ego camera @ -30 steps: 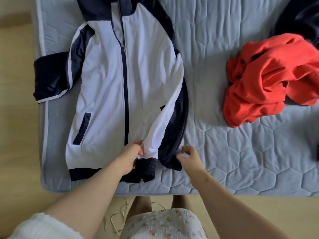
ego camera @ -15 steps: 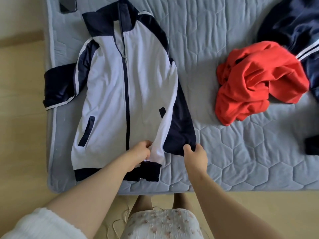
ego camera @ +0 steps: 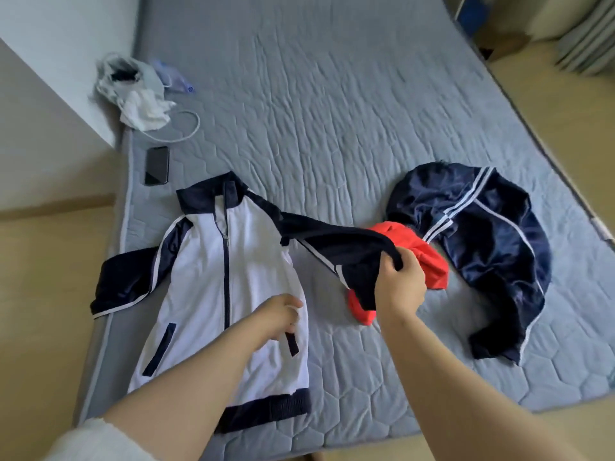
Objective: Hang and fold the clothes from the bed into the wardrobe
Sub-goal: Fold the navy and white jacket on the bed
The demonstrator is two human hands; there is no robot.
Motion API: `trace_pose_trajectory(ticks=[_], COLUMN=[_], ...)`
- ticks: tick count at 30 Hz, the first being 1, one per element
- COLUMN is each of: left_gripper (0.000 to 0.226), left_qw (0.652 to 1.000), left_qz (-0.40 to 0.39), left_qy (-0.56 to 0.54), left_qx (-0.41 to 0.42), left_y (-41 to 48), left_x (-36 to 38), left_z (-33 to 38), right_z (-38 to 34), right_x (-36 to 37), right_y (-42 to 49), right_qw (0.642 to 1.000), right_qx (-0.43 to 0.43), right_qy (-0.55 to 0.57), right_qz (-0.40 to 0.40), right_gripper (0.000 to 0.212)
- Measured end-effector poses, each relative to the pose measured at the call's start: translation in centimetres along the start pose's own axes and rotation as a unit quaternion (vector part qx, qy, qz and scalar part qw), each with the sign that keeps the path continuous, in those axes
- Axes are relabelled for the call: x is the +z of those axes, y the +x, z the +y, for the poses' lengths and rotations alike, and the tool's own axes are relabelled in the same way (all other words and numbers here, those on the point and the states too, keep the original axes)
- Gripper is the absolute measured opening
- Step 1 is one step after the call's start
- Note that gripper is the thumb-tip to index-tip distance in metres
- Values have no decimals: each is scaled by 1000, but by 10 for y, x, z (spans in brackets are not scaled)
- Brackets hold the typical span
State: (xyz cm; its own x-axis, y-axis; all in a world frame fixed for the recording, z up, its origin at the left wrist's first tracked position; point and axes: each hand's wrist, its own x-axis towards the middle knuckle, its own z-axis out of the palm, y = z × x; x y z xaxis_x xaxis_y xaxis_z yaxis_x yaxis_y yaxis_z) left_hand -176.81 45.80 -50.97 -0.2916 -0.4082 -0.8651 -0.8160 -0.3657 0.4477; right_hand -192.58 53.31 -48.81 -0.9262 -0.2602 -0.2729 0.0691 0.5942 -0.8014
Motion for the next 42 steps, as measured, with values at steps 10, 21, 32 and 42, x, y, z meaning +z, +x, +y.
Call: trace_pose_trajectory(ticks=[10,21,32,42], left_gripper=[26,41,10,16], left_qw=[985,909,916,945], left_qz=[77,195,226,8], left_qy=[-70,157,43,-223], left_qx=[141,333,329,239], left_y=[-51,-50,-47,-52], left_x=[-24,-8,-18,-35], left_z=[90,134,150,178], right_z=[-95,-103,-105,-139], right_x=[-55,-47,-37,-25], right_y=[20,7,23,32], right_qw=[977,872,945,974], right_qx=[-150,-451,-182,-198], right_qy=[-154,-189,-247,36], right_qz=[-14,-5,-114,-100], right_gripper=[22,18,25,25])
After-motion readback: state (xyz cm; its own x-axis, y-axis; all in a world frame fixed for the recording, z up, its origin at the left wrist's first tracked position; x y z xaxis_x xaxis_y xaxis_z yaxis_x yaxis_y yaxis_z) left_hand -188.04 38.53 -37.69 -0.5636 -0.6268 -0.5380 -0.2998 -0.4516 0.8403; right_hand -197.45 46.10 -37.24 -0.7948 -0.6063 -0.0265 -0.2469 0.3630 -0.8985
